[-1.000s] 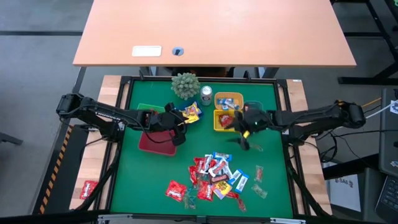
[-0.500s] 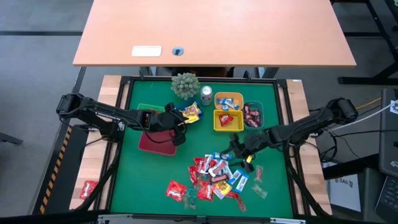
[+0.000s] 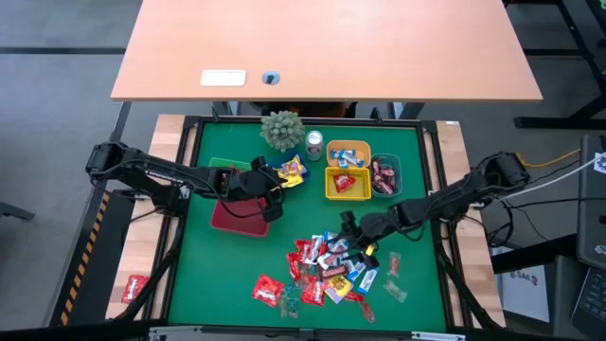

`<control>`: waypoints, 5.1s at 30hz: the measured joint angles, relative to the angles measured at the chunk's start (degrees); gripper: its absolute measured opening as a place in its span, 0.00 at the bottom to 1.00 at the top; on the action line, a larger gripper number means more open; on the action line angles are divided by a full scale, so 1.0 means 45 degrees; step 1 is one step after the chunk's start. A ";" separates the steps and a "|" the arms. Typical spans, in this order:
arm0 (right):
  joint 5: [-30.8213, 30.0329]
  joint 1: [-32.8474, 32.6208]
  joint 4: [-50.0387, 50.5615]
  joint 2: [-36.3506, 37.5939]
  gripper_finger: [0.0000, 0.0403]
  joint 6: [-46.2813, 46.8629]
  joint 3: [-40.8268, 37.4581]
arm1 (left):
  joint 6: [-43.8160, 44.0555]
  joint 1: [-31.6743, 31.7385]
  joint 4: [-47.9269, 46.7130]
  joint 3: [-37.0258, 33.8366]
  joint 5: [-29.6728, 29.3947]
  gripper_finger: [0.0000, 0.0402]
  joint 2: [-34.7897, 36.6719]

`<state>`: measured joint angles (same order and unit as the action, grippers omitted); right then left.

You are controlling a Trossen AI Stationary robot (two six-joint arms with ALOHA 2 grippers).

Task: Sort candy
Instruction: Put the white chocolate bar into the green bin, then put the transparent green candy pack into the red bin

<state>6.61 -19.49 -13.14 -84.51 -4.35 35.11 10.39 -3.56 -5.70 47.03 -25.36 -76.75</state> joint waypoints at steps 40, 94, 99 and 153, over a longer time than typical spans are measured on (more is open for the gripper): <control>-0.0185 0.0000 -0.0072 -0.1539 0.11 0.0047 0.0000 | 0.0000 0.0002 0.0056 0.0000 -0.0001 0.23 0.0000; -0.9539 0.3397 1.4620 0.7751 0.01 0.9901 -0.0087 | -0.0005 0.0000 0.0056 0.0000 -0.0005 0.23 0.0000; -0.9543 0.3796 1.4594 0.7630 0.02 0.9897 -0.0087 | -0.0005 0.0002 0.0056 0.0000 -0.0005 0.23 0.0000; -0.2707 -0.0551 1.0574 0.6699 0.36 0.9643 -0.0073 | -0.0005 0.0001 0.0056 0.0000 -0.0008 0.23 0.0000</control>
<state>-5.57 -21.97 34.44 -54.37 39.05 34.79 10.37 -3.56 -5.45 47.03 -25.40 -76.75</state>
